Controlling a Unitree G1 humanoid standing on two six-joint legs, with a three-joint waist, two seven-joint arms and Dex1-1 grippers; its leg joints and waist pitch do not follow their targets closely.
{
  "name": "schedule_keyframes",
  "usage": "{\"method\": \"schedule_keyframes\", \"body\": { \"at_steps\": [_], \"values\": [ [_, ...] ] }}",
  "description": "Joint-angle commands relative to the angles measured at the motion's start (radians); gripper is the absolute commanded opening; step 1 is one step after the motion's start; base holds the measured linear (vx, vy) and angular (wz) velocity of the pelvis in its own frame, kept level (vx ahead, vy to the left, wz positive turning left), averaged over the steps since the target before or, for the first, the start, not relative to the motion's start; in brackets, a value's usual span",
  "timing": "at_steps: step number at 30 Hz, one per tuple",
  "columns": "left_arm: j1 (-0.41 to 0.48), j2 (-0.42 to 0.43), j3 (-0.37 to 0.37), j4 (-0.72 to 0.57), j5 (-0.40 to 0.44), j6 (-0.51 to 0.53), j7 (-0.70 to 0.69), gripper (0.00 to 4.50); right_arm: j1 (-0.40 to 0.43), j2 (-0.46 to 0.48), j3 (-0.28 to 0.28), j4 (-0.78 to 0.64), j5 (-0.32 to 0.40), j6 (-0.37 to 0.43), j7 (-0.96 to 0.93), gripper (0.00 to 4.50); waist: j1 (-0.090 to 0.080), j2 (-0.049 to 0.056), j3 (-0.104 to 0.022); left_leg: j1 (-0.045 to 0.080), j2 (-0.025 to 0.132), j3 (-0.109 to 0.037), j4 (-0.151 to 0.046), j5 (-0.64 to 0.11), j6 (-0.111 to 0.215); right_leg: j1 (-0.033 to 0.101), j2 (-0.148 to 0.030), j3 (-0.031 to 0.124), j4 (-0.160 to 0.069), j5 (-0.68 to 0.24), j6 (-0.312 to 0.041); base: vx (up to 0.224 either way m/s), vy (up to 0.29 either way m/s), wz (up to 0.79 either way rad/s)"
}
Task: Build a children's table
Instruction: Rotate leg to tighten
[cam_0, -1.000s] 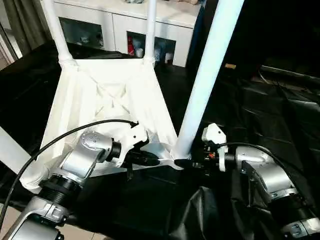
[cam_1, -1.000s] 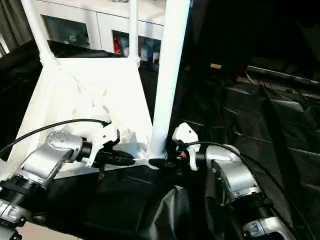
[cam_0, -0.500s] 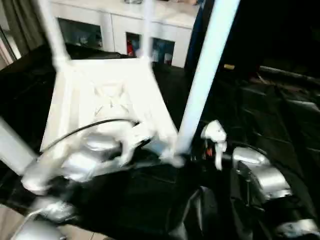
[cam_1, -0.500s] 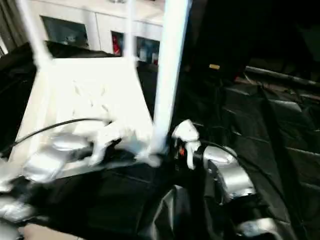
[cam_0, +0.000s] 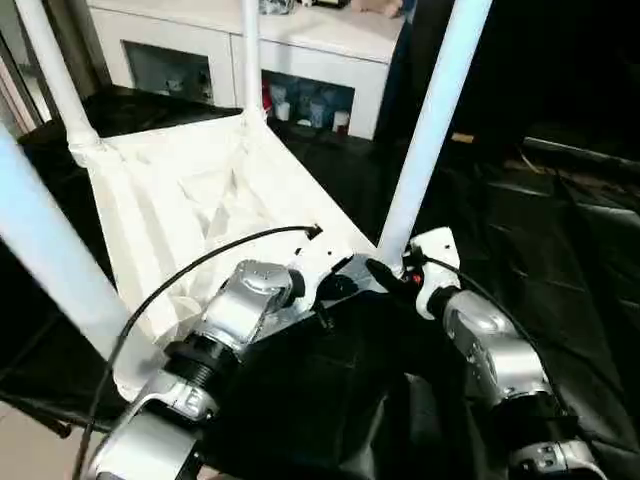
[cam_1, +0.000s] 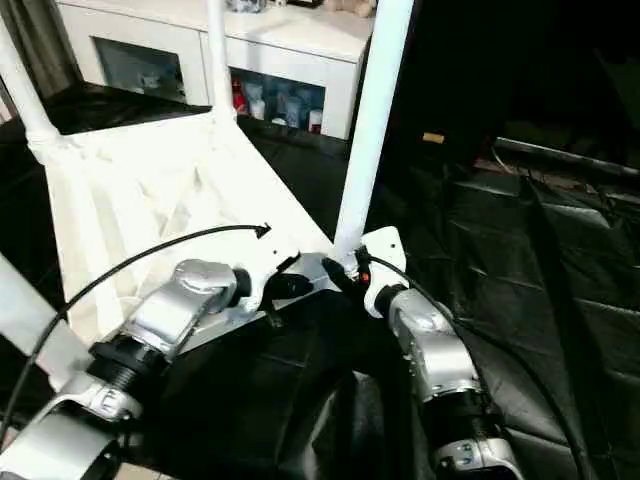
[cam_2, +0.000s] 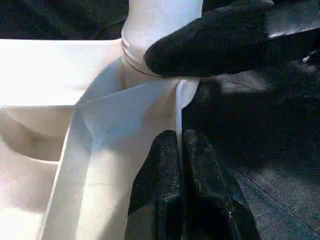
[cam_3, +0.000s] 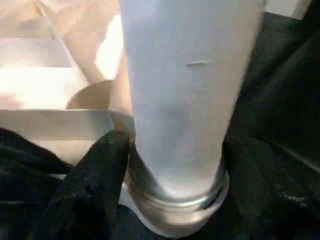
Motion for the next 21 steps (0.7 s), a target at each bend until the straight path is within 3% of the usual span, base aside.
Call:
{"method": "schedule_keyframes", "body": {
  "at_steps": [1, 4, 5, 7, 9, 13, 20, 21],
  "values": [
    [0.017, 0.011, -0.002, -0.009, -0.005, -0.026, -0.022, 0.0, 0.007, -0.006, 0.081, -0.053, 0.05, 0.028, 0.172, 3.41, 0.003, -0.007, -0.05, -0.003, 0.019, -0.005, -0.066, -0.218, 0.026, 0.046, -0.068, 0.036, -0.082, -0.252, -0.146, 0.0, 0.0, 0.0],
    [0.043, 0.055, -0.012, -0.042, -0.018, -0.057, -0.106, 0.0, 0.012, -0.072, 0.115, -0.069, 0.034, 0.017, 0.281, 3.53, 0.003, -0.005, -0.047, -0.001, 0.021, -0.004, -0.066, -0.229, 0.029, 0.041, -0.071, 0.037, -0.088, -0.296, -0.143, 0.0, 0.0, 0.0],
    [0.071, 0.105, -0.018, -0.079, -0.04, -0.09, -0.196, 0.0, 0.016, -0.123, 0.123, -0.08, 0.04, 0.006, 0.362, 3.53, 0.005, -0.003, -0.047, 0.001, 0.023, -0.007, -0.067, -0.233, 0.027, 0.042, -0.072, 0.036, -0.088, -0.307, -0.142, 0.0, 0.0, 0.0],
    [0.092, 0.137, -0.005, -0.105, -0.074, -0.151, -0.256, 0.0, 0.012, -0.154, 0.123, -0.074, 0.036, -0.016, 0.395, 3.53, 0.004, -0.004, -0.045, 0.002, 0.024, -0.005, -0.068, -0.255, 0.029, 0.037, -0.073, 0.038, -0.092, -0.332, -0.142, 0.0, 0.0, 0.0],
    [0.107, 0.162, 0.0, -0.133, -0.102, -0.148, -0.306, 0.0, 0.015, -0.173, 0.13, -0.079, 0.04, -0.019, 0.425, 3.53, 0.003, -0.004, -0.045, 0.005, 0.024, -0.004, -0.069, -0.257, 0.023, 0.034, -0.071, 0.038, -0.091, -0.34, -0.145, 0.0, 0.0, 0.0],
    [0.127, 0.222, -0.012, -0.182, -0.128, -0.112, -0.392, 0.0, 0.022, -0.196, 0.143, -0.081, 0.037, -0.029, 0.463, 3.53, 0.004, -0.003, -0.047, 0.005, 0.028, -0.005, -0.071, -0.242, 0.019, 0.035, -0.071, 0.038, -0.081, -0.298, -0.165, 0.0, 0.0, 0.0],
    [0.135, 0.249, -0.002, -0.184, -0.131, -0.121, -0.434, 0.0, 0.016, -0.196, 0.155, -0.062, 0.04, -0.041, 0.511, 3.53, 0.006, -0.007, -0.05, 0.002, 0.025, 0.0, -0.065, -0.184, 0.031, 0.04, -0.069, 0.038, -0.069, -0.186, -0.192, 0.0, 0.0, 0.0],
    [0.135, 0.25, -0.001, -0.186, -0.133, -0.118, -0.436, 0.0, 0.015, -0.197, 0.159, -0.059, 0.042, -0.038, 0.52, 3.37, 0.006, -0.009, -0.049, 0.002, 0.025, 0.001, -0.065, -0.181, 0.032, 0.04, -0.069, 0.038, -0.069, -0.185, -0.194, 0.0, 0.0, 0.0]
  ]
}}
